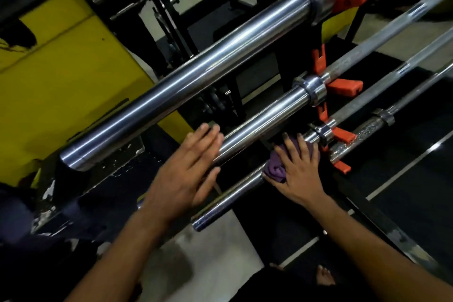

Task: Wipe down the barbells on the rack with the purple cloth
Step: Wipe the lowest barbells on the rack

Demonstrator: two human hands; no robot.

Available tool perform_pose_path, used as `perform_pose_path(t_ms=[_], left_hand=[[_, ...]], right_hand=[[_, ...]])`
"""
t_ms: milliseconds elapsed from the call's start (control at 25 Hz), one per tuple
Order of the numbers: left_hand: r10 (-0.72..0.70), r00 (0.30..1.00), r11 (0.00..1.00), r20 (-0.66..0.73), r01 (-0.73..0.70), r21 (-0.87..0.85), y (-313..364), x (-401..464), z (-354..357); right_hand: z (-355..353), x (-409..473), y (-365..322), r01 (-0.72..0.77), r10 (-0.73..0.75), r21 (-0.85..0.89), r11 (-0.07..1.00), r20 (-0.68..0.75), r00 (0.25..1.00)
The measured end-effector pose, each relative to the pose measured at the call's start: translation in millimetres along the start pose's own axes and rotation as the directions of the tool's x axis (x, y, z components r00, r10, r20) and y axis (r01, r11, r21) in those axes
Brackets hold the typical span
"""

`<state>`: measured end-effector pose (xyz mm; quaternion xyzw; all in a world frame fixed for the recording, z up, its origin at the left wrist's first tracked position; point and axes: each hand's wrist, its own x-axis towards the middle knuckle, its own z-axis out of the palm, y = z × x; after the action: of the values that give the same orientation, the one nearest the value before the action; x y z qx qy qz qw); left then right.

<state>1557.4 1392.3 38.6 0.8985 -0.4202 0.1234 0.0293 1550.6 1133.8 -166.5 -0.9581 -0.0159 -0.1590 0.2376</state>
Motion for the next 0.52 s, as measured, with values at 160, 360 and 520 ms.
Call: perform_pose_path(t_ms=[160, 360, 520], left_hand=[[0.146, 0.965, 0.988, 0.217, -0.130, -0.087, -36.0, 5.1, 9.0], [0.216, 0.964, 0.968, 0.153, -0.191, -0.162, -39.0, 3.8, 21.3], [0.262, 0.959, 0.947, 0.113, -0.233, -0.221, -50.8, 2.8, 39.9]], right_hand=[[11.9, -0.4, -3.5, 0.021, -0.017, -0.133, 0.991, 0.027, 0.999], [39.1, -28.9, -72.3, -0.032, 0.034, -0.113, 0.993, 0.010, 0.999], [64.9, -51.5, -117.1, 0.130, -0.130, -0.112, 0.985, 0.007, 0.991]])
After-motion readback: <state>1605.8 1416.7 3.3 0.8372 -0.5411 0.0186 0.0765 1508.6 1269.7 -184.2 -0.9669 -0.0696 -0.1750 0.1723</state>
